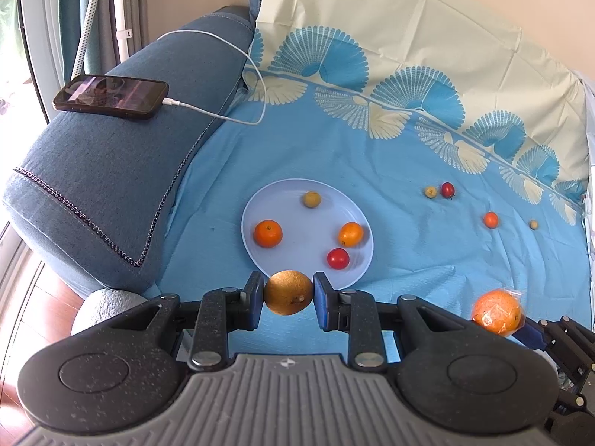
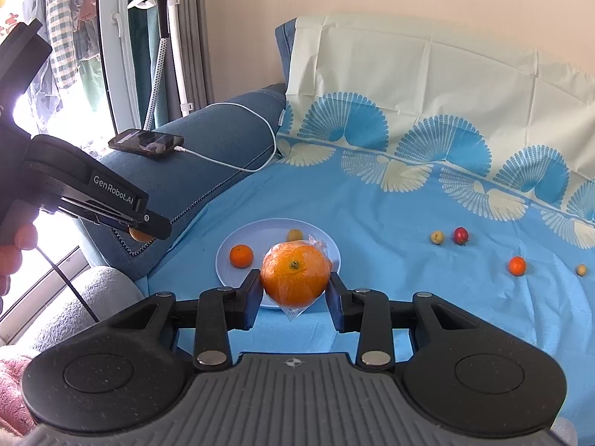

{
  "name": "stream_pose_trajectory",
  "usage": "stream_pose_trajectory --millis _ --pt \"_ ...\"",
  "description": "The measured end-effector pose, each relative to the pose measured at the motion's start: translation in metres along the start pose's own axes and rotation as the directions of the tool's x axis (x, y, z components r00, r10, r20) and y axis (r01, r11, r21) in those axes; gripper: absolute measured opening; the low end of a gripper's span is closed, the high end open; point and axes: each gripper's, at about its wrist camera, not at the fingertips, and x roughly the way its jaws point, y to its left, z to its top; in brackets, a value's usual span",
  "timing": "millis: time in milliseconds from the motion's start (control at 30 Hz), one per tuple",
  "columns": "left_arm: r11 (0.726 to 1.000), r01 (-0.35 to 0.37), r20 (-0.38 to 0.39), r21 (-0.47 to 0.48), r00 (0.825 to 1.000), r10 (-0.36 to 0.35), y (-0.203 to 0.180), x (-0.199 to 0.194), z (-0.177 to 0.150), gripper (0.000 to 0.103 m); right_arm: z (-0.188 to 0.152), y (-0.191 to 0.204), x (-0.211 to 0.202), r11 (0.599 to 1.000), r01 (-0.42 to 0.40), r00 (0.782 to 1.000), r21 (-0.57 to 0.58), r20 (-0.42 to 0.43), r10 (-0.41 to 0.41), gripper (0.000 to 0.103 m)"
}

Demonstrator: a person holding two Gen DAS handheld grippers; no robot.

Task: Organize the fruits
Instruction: 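Carry the longan and mandarin over the plate, then open both tools to drop the longan and mandarin onto the plate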

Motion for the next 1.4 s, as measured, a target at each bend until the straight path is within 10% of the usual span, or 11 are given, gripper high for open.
stream_pose_trajectory --millis 1400 --pt "0.999 -0.049 -0.124 -0.014 0.991 0.047 -0.005 0.190 0.078 0.031 0.020 -0.012 0.190 1.000 -0.012 0.976 0.007 -0.219 0.013 0.038"
